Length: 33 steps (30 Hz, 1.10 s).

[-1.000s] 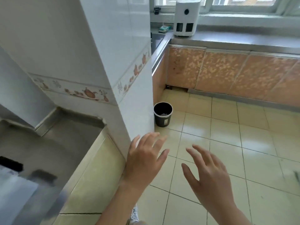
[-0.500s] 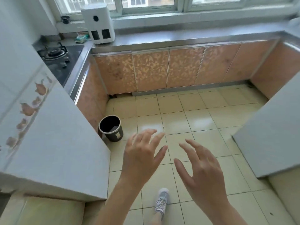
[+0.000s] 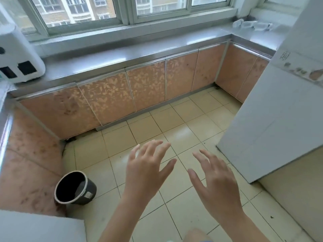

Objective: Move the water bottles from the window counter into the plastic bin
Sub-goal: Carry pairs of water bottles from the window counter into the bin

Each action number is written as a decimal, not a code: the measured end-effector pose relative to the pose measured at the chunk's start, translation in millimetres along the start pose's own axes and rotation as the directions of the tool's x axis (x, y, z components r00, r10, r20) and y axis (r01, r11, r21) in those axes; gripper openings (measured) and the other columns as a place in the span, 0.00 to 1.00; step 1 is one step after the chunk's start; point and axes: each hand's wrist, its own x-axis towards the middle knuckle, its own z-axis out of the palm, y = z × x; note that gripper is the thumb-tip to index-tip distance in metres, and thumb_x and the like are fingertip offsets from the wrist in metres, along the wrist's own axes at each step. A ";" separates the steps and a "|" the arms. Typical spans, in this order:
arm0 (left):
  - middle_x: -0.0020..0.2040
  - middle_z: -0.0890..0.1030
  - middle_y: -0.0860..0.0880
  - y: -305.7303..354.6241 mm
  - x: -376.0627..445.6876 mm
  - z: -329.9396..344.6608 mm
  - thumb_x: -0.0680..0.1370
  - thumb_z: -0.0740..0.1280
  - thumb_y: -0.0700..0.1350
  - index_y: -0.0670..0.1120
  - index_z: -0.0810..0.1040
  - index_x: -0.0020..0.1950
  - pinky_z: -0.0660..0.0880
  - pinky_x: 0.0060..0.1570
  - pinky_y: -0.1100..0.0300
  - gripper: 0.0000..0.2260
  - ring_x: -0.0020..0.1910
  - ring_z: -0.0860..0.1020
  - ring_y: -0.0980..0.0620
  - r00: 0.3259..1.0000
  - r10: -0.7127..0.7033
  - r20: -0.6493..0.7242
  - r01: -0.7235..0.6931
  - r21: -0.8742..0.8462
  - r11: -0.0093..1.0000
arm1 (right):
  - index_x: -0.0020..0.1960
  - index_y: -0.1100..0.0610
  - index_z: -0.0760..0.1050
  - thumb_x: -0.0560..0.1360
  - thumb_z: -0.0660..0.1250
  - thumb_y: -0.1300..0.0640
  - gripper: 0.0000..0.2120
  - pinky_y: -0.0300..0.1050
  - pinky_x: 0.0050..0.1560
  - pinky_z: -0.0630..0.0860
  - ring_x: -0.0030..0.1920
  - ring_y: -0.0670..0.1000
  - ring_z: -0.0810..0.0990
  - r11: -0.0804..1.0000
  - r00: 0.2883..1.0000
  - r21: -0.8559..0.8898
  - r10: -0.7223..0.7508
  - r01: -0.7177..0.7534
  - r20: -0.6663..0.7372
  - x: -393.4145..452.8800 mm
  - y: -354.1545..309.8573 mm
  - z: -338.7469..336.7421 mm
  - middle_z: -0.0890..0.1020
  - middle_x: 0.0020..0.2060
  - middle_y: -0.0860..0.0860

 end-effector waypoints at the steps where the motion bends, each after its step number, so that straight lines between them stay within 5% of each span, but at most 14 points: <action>1: 0.59 0.83 0.51 -2.0 15.2 8.5 0.77 0.62 0.60 0.51 0.83 0.61 0.73 0.62 0.45 0.21 0.58 0.82 0.48 1.000 0.013 0.001 -0.013 -0.010 1.000 | 0.62 0.56 0.78 0.75 0.58 0.44 0.23 0.57 0.57 0.76 0.58 0.57 0.79 1.000 1.000 -0.001 0.017 -0.017 0.000 14.6 5.4 3.8 0.79 0.61 0.53; 33: 0.57 0.84 0.52 -5.2 632.1 310.5 0.75 0.62 0.58 0.51 0.84 0.60 0.74 0.60 0.47 0.21 0.55 0.83 0.49 0.965 0.256 0.058 -0.252 -0.073 0.965 | 0.63 0.55 0.78 0.75 0.58 0.45 0.23 0.56 0.54 0.77 0.56 0.56 0.80 0.971 0.970 -0.091 0.210 -0.221 -0.119 593.5 272.4 100.0 0.79 0.61 0.53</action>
